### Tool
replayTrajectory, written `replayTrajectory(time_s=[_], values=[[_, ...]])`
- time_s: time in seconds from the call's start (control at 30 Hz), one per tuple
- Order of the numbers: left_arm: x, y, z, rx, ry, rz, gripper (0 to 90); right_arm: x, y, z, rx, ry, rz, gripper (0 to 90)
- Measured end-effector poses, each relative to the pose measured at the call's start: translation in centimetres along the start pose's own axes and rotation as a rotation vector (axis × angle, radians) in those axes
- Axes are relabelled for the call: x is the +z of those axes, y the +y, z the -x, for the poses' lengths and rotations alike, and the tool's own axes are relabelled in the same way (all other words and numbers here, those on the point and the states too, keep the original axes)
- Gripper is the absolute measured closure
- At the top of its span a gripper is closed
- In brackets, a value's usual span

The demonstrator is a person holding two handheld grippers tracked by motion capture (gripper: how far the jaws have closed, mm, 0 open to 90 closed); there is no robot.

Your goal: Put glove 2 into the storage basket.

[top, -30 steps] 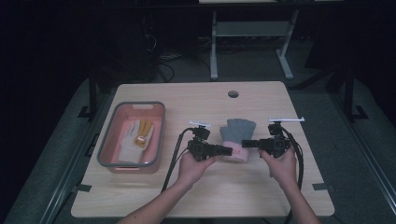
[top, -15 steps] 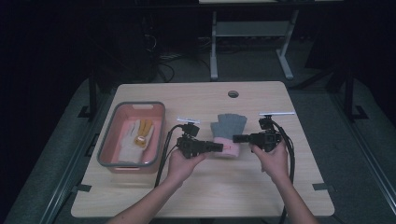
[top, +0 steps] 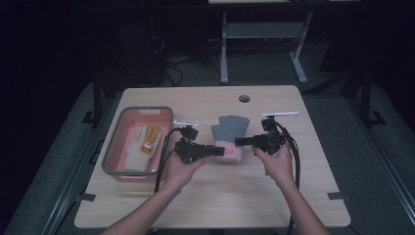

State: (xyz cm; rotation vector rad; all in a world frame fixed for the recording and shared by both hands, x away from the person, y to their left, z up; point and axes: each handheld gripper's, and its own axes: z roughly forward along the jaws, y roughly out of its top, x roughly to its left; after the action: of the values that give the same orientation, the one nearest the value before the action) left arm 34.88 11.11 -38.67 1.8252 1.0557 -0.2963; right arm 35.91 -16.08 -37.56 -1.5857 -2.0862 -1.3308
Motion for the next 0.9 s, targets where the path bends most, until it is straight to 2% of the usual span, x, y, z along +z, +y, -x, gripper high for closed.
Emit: replayTrajectory(time_s=[0.9], values=[[-4.1,0.8,-1.3,0.013,0.022,0.044,62.8,2.3,2.6,-3.2,-0.046,0.028,-0.023,73.5]])
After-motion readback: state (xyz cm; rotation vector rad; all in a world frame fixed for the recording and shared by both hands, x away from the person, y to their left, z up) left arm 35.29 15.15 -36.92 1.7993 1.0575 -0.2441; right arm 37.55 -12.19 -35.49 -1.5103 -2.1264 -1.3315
